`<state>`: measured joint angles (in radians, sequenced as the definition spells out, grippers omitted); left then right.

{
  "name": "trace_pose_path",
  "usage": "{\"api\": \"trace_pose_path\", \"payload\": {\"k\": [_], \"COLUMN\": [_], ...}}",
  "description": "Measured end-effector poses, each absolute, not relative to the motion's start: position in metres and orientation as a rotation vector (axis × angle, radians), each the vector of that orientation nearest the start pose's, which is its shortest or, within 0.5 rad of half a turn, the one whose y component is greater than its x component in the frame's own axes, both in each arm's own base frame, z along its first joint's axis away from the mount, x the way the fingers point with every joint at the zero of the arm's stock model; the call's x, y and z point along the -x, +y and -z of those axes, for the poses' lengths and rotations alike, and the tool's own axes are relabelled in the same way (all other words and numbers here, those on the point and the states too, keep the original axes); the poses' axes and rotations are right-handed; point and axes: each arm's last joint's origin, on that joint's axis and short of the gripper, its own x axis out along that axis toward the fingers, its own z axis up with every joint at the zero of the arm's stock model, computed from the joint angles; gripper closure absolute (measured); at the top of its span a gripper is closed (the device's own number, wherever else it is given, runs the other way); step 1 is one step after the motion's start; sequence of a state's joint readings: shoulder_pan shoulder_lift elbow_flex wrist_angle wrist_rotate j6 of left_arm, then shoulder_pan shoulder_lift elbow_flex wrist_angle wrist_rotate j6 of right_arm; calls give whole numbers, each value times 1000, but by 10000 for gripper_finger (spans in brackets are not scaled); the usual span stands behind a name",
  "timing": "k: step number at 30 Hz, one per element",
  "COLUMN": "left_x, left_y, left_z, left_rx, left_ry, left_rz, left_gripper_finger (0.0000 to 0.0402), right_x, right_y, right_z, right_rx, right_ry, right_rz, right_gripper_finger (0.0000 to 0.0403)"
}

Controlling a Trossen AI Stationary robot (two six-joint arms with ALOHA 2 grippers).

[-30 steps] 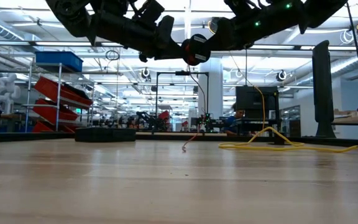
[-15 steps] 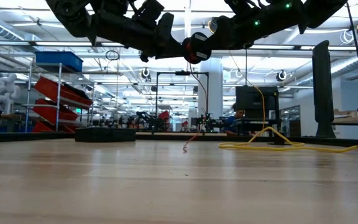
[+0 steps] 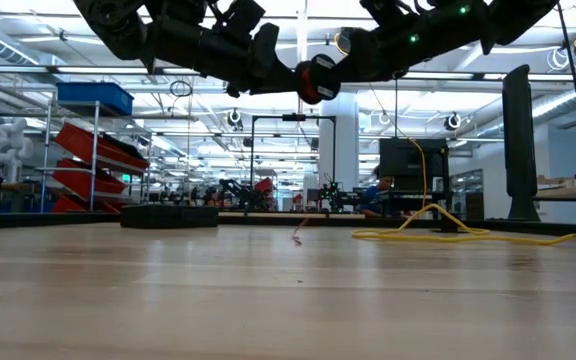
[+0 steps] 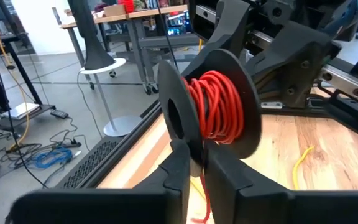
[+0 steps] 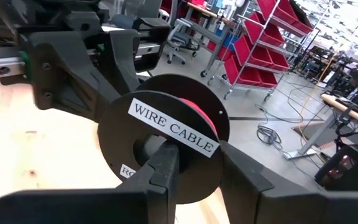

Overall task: Coil cords
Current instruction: Uncoil the red wire from the spool

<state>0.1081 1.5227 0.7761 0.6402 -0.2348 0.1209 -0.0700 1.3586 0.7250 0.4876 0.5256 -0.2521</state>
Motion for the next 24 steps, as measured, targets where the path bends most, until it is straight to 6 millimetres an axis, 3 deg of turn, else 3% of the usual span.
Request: {"api": "trace_pose_path", "payload": {"k": [6,24], "left_x": [-321,-312], "left_y": [41,39], "left_z": [-235,-254], "left_rx": [-143,-168], "left_ry": [130,69], "left_rz": [-332,-325], "left_gripper_finger": [326,324], "right_x": [-287,-287], "right_y": [-35,-36], "right_z": [-251,-249], "right_rx": [286,287], "right_ry": [231,250], "right_rz": [583,589], "right_gripper_finger": [320,321]}}
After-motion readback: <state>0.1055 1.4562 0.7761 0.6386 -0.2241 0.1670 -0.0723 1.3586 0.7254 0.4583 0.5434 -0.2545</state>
